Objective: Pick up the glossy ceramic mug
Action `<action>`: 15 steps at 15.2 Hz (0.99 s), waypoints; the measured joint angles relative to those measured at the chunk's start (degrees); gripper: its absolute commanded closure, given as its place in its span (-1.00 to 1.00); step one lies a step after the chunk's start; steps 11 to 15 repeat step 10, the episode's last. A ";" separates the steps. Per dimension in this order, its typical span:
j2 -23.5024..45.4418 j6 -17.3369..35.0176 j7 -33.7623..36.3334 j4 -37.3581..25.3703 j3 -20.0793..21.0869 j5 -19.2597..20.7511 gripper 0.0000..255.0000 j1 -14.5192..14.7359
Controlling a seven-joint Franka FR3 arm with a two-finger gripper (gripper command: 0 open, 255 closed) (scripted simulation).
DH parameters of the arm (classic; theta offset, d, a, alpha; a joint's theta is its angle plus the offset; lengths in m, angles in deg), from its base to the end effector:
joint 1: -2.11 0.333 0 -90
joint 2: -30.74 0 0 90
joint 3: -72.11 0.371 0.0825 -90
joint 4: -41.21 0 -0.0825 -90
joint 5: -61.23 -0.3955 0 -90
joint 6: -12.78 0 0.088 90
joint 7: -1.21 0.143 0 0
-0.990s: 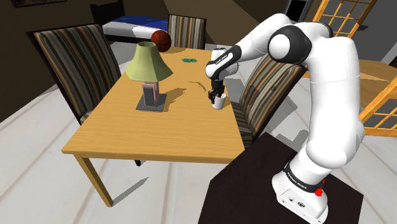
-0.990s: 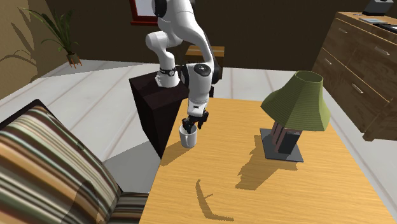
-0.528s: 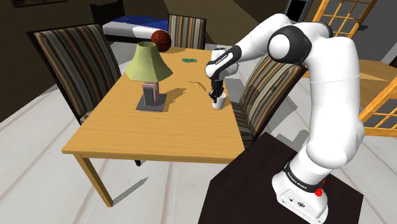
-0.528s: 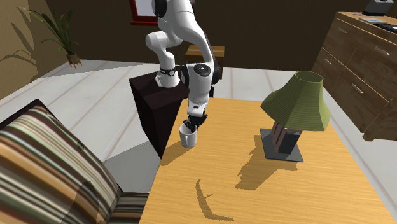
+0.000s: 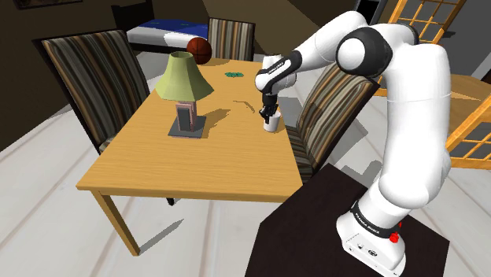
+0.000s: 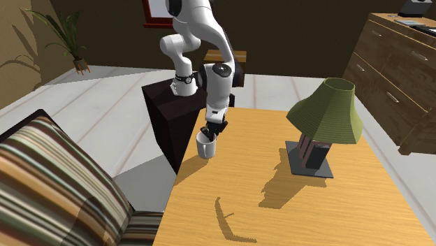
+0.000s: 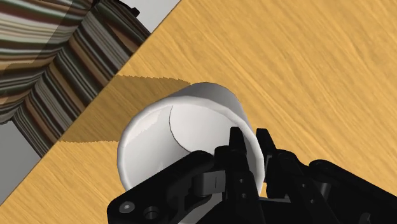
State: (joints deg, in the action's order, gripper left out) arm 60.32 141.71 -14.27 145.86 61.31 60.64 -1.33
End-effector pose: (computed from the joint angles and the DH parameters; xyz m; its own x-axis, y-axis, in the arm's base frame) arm 0.6525 -0.1560 0.2531 0.9941 0.0317 -0.1035 0.0380 -0.9975 0.0596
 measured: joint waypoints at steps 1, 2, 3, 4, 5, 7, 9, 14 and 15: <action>-0.52 -0.59 0.00 -0.08 -0.06 0.09 1.00 0.04; -0.91 -1.16 0.05 -0.26 -0.10 0.15 1.00 0.10; -1.32 -1.68 0.09 -0.37 -0.13 0.22 1.00 0.16; -1.81 -2.25 0.14 -0.45 -0.17 0.30 1.00 0.24; -2.29 -2.89 0.15 -0.61 -0.22 0.38 1.00 0.29; -3.29 -4.10 0.19 -0.83 -0.32 0.55 1.00 0.39; -4.22 -5.32 0.23 -1.14 -0.40 0.71 1.00 0.48; -4.54 -5.75 0.19 -1.26 -0.45 0.76 1.00 0.47; -4.54 -5.75 0.19 -1.26 -0.45 0.76 1.00 0.47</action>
